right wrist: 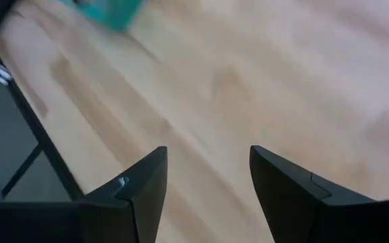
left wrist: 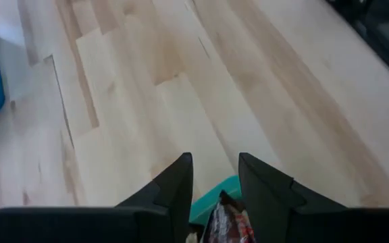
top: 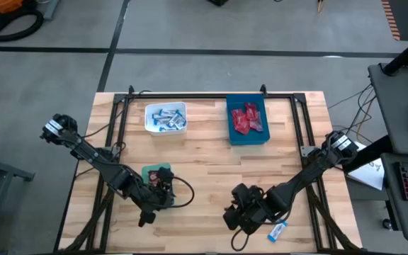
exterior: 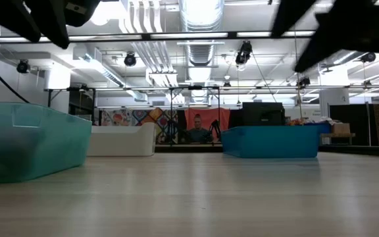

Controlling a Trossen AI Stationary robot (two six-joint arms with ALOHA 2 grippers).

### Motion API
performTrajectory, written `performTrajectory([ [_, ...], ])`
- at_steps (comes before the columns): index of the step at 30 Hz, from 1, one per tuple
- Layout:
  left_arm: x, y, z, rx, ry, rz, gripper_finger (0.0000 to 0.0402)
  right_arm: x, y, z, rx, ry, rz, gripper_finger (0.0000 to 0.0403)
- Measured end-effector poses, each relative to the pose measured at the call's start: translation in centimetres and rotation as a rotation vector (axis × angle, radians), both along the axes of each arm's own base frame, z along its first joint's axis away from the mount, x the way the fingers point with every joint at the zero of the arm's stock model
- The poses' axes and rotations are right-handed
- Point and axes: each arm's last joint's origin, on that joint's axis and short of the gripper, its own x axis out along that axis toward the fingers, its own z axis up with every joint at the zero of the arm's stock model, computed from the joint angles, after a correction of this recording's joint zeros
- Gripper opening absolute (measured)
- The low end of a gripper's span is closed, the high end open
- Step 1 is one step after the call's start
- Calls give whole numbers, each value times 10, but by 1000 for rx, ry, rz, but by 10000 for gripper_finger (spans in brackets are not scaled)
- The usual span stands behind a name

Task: Sort candy
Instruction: Put the white chocolate bar into the white bin

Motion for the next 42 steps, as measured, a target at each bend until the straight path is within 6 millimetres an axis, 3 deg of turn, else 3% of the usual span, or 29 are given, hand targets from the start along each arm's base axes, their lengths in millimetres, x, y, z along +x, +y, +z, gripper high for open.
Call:
performTrajectory([
  [10,-21,18,-7,5,-114,-30,83,-9,8,-19,409,343,-143,201],
  [18,-45,38,8,-17,-253,12,80,-29,12,-23,530,626,-290,201],
  [32,-68,55,3,-27,-300,21,80,-41,20,-24,573,710,-458,201],
  [37,-70,58,-7,11,-288,43,80,-59,24,-24,556,896,-519,201],
  [42,-71,59,-10,19,-282,45,80,-78,39,-27,484,844,-572,201],
])
